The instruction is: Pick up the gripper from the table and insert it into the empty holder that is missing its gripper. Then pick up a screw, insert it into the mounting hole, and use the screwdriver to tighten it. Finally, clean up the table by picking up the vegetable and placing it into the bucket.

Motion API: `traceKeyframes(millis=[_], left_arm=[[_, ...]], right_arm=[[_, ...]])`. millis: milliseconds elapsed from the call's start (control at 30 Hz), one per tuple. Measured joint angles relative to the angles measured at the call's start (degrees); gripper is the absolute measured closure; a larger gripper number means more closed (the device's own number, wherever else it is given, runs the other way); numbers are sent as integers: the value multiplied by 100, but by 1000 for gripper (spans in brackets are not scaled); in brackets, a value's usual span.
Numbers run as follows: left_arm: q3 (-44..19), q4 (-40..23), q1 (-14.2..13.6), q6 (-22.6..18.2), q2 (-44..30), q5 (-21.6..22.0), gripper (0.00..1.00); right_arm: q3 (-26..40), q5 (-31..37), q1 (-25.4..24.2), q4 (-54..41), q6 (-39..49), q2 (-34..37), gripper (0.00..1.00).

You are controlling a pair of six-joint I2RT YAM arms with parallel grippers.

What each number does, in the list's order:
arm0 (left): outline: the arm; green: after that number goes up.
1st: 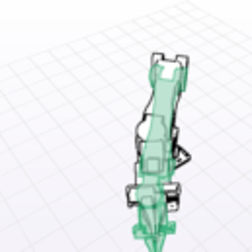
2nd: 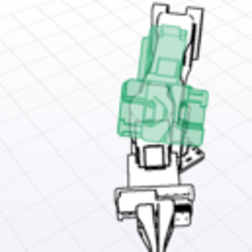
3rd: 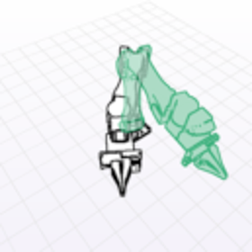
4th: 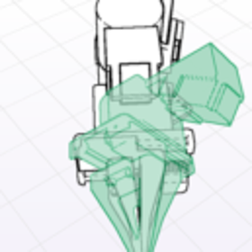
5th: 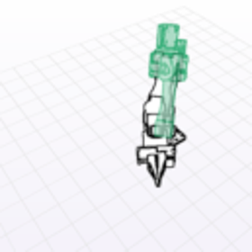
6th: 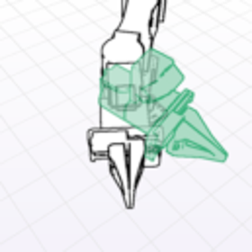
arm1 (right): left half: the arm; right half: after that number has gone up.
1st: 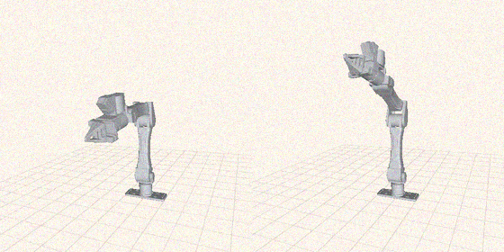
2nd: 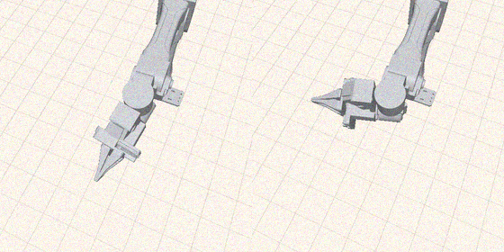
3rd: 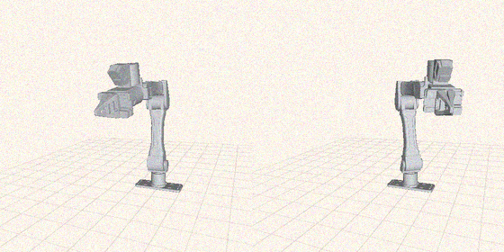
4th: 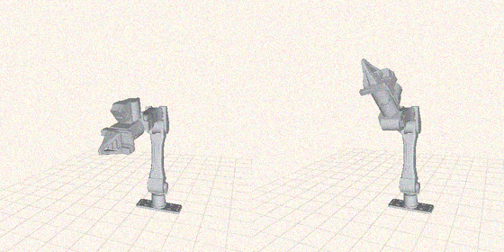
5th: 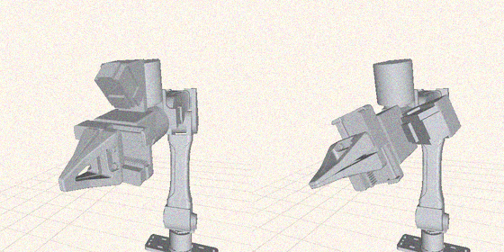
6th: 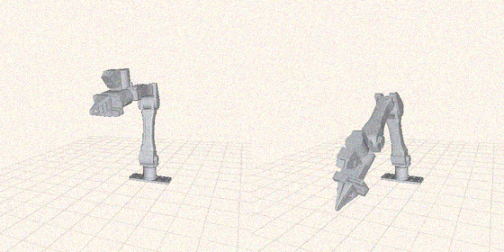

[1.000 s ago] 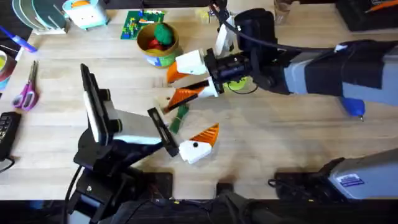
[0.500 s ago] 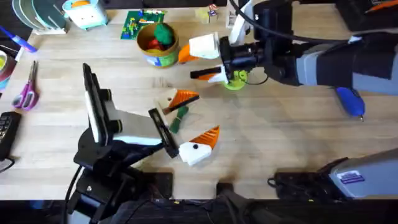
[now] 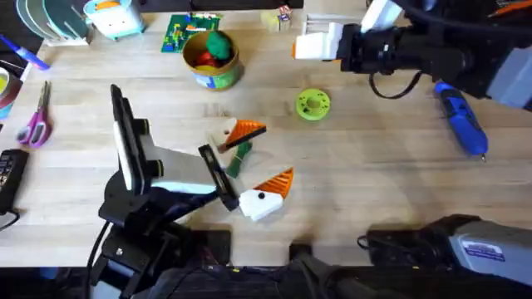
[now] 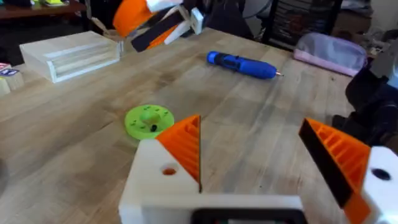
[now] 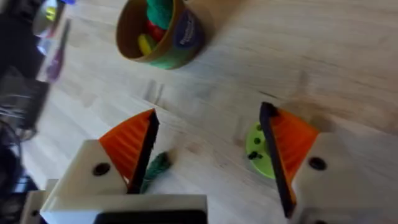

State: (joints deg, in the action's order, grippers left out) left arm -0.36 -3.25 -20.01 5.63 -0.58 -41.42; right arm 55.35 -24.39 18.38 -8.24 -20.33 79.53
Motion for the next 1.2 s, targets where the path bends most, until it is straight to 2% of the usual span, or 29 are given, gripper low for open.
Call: traceKeyframes(millis=[100,200,433,467,600,667,900,1200], left_arm=[[0,0,0,0,0,-1,8],[0,0,0,0,0,-1,8],[0,0,0,0,0,-1,8],[0,0,0,0,0,-1,8],[0,0,0,0,0,-1,8],[0,0,0,0,0,-1,8],[0,0,0,0,0,-1,8],[0,0,0,0,0,-4,8]], right_arm=[[52,847,352,-585,749,-141,22],[52,1321,699,-946,1308,12,19],[52,1686,955,-1077,1815,516,47],[52,1712,976,-1107,1859,590,64],[52,1833,1115,-1133,1951,966,276],[52,1927,1194,-1144,1970,1104,331],[52,2272,1438,-1120,2023,1224,369],[52,2527,1444,-1100,2040,1445,566]])
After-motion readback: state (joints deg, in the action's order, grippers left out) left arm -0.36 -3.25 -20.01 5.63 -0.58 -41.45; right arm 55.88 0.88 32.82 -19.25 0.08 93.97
